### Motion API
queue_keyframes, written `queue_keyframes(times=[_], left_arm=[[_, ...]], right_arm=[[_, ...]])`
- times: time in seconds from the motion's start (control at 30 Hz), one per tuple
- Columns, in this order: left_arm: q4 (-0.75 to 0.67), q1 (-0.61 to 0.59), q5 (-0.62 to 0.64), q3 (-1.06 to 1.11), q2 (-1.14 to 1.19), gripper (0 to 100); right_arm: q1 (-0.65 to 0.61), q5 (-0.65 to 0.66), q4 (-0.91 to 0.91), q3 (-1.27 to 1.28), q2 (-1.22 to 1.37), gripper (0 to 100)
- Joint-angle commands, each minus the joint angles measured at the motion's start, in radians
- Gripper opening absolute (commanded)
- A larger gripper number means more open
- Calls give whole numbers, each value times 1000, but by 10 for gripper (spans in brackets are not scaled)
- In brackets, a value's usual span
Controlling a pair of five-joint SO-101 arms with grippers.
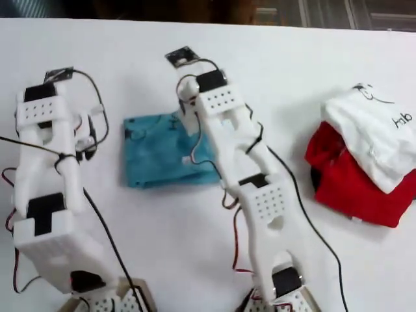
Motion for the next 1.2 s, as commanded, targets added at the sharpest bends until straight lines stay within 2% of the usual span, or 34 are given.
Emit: queue_keyframes(times=[0.0,0.27,0.4,0.5,0.6,1.17], left_arm=[[-2,-8,11,-2,-49,62],[0,-8,11,-2,-49,61],[0,-8,11,-2,-49,61],[0,-8,11,-2,-49,61],[0,-8,11,-2,-49,61],[-3,-8,11,-2,-49,62]], right_arm=[[-1,-2,-39,-32,2,159],[1,0,-41,-43,84,149],[2,-6,-41,-43,70,17],[4,-3,-39,-43,51,37],[7,-2,-28,-43,22,15],[87,0,189,-38,-73,18]])
